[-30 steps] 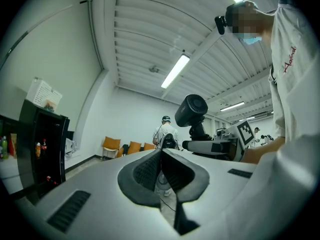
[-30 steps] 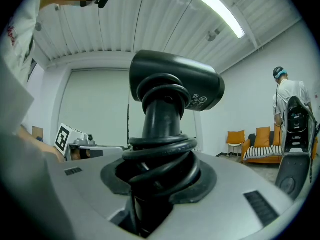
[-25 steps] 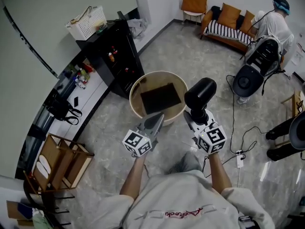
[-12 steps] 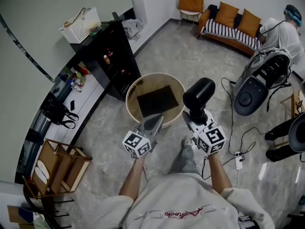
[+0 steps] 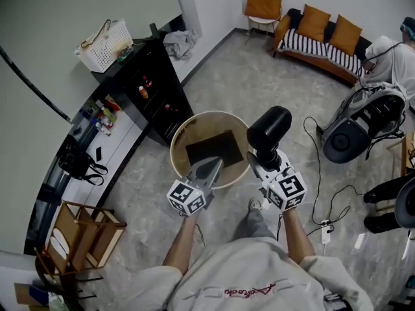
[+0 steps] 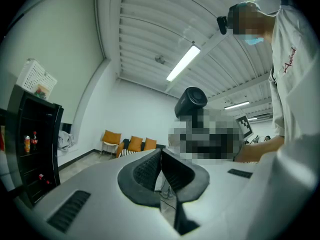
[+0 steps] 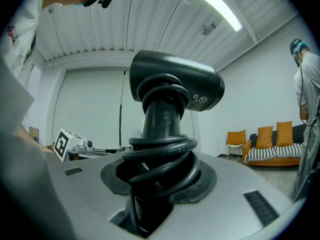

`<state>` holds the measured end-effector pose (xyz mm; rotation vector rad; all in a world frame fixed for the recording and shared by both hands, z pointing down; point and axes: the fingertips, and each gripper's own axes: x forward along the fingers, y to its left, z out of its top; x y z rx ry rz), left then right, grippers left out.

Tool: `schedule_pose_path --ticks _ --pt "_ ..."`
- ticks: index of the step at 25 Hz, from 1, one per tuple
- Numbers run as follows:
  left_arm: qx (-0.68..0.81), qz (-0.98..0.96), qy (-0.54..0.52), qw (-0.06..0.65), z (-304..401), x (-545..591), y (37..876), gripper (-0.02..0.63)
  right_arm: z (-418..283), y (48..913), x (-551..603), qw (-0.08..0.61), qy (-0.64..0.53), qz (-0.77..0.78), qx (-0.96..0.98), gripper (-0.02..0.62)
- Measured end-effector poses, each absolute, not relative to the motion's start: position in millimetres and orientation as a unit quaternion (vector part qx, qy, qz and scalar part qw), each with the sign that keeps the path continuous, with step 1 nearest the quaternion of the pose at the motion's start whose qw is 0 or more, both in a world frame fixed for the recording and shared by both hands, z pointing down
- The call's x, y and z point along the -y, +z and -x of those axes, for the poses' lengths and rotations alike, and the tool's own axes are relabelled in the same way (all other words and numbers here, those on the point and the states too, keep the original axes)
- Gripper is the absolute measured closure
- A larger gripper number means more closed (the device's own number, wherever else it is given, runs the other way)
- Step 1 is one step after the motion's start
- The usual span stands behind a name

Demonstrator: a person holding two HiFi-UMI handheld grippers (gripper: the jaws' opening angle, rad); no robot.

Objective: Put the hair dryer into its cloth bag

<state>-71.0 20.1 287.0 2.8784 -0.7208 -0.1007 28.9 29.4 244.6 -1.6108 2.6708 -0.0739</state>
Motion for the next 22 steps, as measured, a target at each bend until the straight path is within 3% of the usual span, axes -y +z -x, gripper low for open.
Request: schedule_pose_path --ticks 22 --pt "0.319 -0.942 -0.018 0.107 -26.6 141.8 304.5 0.574 -134.7 235.6 157.8 0.029 -0.017 0.453 -0.891 0.414"
